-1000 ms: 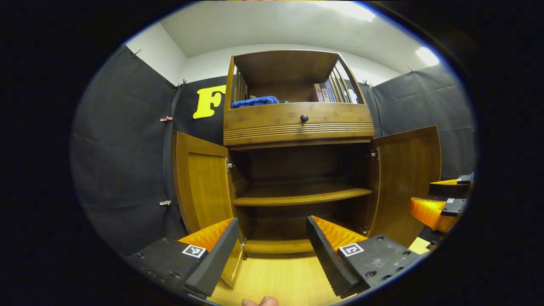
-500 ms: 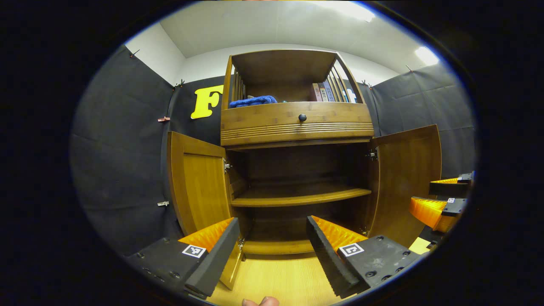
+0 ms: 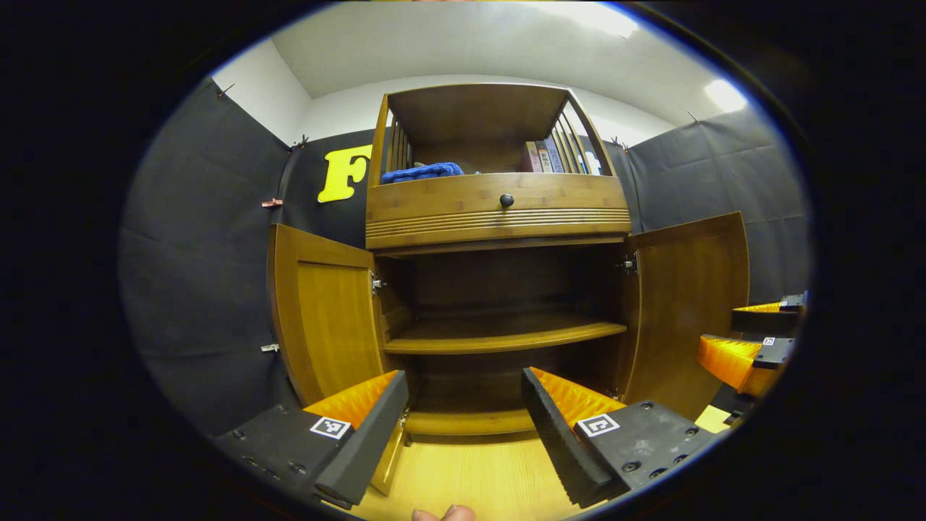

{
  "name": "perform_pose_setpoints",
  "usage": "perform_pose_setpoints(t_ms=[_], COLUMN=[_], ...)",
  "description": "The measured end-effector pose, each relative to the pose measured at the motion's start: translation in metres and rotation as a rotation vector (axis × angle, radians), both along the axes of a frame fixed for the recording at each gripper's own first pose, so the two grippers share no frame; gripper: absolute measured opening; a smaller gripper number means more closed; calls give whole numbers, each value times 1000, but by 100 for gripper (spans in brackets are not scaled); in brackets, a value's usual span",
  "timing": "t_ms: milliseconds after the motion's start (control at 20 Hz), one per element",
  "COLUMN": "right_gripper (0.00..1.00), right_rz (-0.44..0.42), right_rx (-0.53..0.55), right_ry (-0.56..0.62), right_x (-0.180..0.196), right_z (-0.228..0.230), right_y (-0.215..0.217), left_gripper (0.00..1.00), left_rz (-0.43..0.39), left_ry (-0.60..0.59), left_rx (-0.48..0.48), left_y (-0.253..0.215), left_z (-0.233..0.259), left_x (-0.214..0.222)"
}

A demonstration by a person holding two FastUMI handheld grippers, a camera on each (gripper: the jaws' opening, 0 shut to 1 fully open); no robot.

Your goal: Open the right door of the double-door shoe cabinet with the right hand, and open the left door with the left hand.

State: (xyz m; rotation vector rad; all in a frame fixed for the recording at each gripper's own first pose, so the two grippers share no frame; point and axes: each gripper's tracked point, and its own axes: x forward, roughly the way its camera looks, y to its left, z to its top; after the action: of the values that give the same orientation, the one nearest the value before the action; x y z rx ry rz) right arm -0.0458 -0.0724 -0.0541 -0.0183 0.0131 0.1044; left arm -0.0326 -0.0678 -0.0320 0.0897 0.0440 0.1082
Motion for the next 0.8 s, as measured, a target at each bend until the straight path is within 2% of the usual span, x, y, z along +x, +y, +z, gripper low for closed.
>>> perform_pose_setpoints(t_ms=[800], right_gripper=[96], right_rz=[10], right_rx=[-4], right_ry=[-4], right_x=[2], right_z=[1], right_y=[4], left_gripper=[99], left_rz=[6], left_ry=[2], left_rx=[-3], left_y=[3], left_z=[0], left_x=[6])
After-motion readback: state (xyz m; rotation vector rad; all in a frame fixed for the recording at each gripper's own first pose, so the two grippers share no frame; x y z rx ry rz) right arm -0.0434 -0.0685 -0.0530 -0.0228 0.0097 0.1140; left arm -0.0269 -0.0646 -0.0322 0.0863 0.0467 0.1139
